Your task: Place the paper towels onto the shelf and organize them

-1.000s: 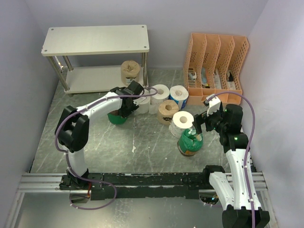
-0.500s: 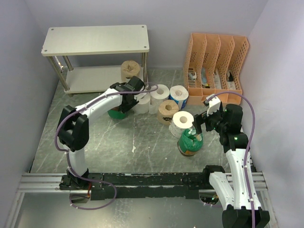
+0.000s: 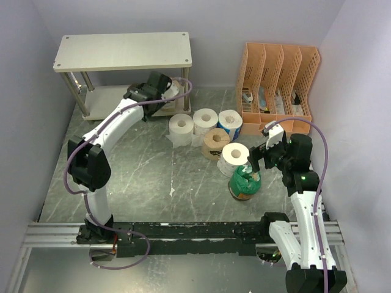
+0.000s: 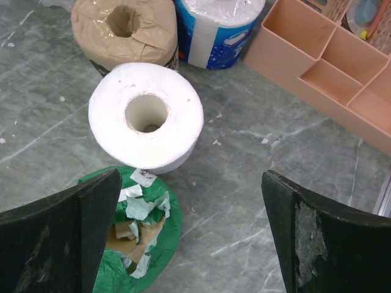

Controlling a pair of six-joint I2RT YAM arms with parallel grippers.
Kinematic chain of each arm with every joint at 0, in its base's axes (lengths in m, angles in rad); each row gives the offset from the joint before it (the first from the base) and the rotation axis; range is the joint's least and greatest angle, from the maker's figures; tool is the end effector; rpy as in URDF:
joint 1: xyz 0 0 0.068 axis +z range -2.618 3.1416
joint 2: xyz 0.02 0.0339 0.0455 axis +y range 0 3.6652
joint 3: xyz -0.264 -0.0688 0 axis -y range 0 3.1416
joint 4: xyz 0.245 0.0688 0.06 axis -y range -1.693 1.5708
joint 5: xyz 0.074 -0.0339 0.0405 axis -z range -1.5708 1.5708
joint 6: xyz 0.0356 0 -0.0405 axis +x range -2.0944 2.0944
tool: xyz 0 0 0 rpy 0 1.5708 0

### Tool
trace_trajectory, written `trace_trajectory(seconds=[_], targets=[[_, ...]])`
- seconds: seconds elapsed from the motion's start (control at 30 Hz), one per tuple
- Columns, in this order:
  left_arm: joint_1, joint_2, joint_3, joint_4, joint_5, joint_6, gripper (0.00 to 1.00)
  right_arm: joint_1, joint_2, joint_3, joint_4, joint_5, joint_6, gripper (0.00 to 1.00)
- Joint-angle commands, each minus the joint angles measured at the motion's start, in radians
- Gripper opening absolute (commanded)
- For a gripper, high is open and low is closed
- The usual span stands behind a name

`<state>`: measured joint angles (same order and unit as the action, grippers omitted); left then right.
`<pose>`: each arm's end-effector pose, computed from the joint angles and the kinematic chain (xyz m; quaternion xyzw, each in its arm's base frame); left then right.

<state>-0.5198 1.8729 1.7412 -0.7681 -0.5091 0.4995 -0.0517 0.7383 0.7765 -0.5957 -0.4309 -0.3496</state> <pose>0.3685 -0.1909 0.3105 0.3735 0.8381 0.2345 0.3210 0.1581 0.0067 0.3042 -0.2293 0.8293 0.0887 0.5018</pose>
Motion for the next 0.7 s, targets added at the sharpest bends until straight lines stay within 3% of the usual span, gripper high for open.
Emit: trace_trajectory(seconds=[0.0, 0.4, 0.57, 0.6, 0.67], targets=[[0.037, 0.039, 0.117, 0.076, -0.016, 0.097, 0.07, -0.007, -0.003, -0.007, 0.007, 0.003, -0.004, 1.0], [0.086, 0.168, 0.181, 0.116, 0.088, 0.075, 0.13, -0.007, 0.011, -0.007, 0.011, 0.015, 0.0, 1.0], [0.086, 0.167, 0.145, 0.202, 0.05, 0.092, 0.31, -0.007, 0.015, -0.008, 0.013, 0.018, 0.002, 1.0], [0.086, 0.165, 0.146, 0.211, 0.045, 0.094, 0.39, -0.007, 0.016, -0.008, 0.014, 0.018, 0.002, 1.0], [0.085, 0.156, 0.143, 0.239, 0.032, 0.098, 0.96, -0.007, 0.019, -0.007, 0.013, 0.017, 0.002, 1.0]])
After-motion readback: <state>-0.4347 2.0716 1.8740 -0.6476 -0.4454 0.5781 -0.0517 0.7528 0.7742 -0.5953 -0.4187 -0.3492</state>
